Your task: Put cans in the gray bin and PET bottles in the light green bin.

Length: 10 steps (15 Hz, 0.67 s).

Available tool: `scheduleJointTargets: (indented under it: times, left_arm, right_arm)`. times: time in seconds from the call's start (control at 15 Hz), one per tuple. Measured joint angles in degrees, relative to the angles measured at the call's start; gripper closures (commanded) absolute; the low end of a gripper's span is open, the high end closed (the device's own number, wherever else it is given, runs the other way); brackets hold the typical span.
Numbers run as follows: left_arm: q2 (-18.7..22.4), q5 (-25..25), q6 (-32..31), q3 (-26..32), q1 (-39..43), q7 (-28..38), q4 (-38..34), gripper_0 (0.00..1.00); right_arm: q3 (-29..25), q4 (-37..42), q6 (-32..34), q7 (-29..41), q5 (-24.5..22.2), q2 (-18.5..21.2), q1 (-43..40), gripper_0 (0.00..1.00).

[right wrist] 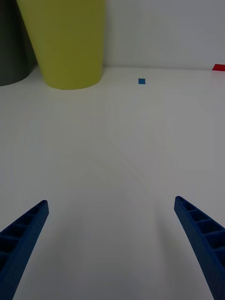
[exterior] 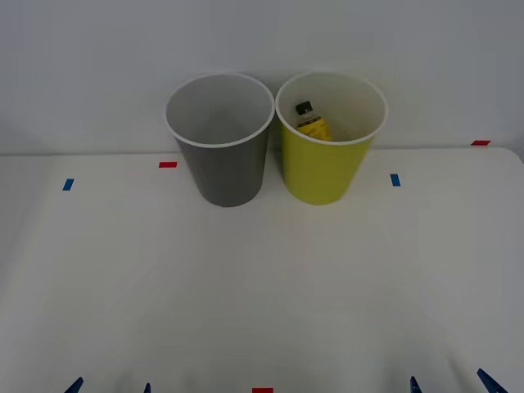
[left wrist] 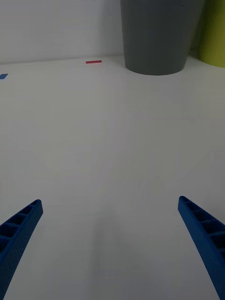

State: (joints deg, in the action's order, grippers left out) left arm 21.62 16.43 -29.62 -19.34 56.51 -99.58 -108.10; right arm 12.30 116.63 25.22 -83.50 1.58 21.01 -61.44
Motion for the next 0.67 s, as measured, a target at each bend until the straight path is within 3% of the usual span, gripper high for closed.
scheduleJointTargets:
  times: [0.67]
  left_arm:
    - [0.00, 0.00, 0.00, 0.00, 0.00, 0.00, 0.00, 0.00]
  right_arm:
    - [0.00, 0.00, 0.00, 0.00, 0.00, 0.00, 0.00, 0.07]
